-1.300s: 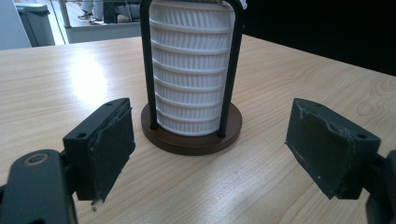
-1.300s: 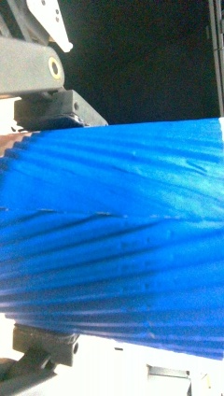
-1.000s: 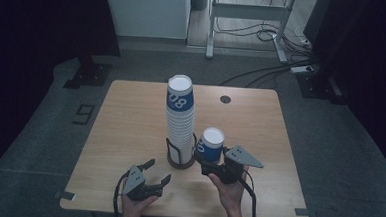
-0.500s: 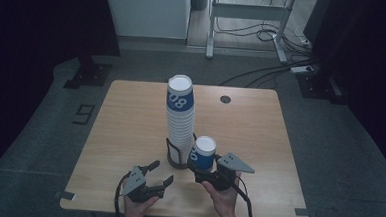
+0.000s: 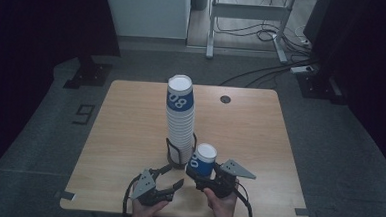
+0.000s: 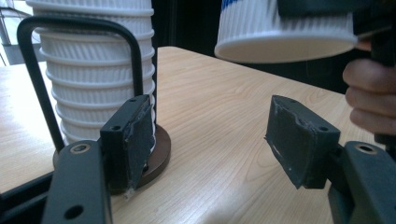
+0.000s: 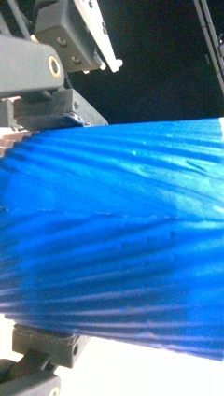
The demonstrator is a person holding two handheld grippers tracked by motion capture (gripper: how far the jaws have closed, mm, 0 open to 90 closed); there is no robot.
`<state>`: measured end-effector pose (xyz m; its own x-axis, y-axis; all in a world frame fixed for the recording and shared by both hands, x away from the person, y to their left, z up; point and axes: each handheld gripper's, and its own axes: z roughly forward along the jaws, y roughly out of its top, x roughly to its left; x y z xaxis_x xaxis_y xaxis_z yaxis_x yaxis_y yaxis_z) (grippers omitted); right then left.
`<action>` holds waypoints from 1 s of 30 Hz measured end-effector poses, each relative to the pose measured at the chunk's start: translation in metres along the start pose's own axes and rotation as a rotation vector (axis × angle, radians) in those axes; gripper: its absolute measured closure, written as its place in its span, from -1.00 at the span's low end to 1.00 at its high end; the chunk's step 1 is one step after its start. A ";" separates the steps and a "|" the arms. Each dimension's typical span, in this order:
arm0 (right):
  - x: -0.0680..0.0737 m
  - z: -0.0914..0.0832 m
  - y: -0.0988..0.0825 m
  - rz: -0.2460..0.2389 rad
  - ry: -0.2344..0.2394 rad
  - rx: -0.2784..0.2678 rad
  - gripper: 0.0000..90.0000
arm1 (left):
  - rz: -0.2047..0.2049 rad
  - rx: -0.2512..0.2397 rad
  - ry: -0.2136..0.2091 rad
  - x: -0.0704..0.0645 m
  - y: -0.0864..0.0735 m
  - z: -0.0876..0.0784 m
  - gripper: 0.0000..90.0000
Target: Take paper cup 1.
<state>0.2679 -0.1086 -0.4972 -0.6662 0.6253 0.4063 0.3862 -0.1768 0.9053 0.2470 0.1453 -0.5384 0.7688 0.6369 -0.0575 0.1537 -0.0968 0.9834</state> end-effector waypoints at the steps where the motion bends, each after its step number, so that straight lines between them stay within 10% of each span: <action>1: 0.000 0.000 -0.001 0.005 0.001 0.002 -0.51 | 0.000 -0.002 -0.008 0.000 0.000 0.000 -0.29; 20: -0.004 0.005 -0.021 0.218 0.110 0.006 -0.52 | 0.042 -0.070 -0.037 -0.009 0.004 0.010 0.14; 30: 0.004 0.011 -0.027 0.243 0.148 0.042 -0.53 | 0.067 -0.082 0.001 -0.014 0.005 0.020 0.29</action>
<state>0.2621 -0.0928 -0.5216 -0.6353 0.4503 0.6274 0.5704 -0.2741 0.7743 0.2492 0.1208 -0.5365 0.7747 0.6323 0.0088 0.0510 -0.0763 0.9958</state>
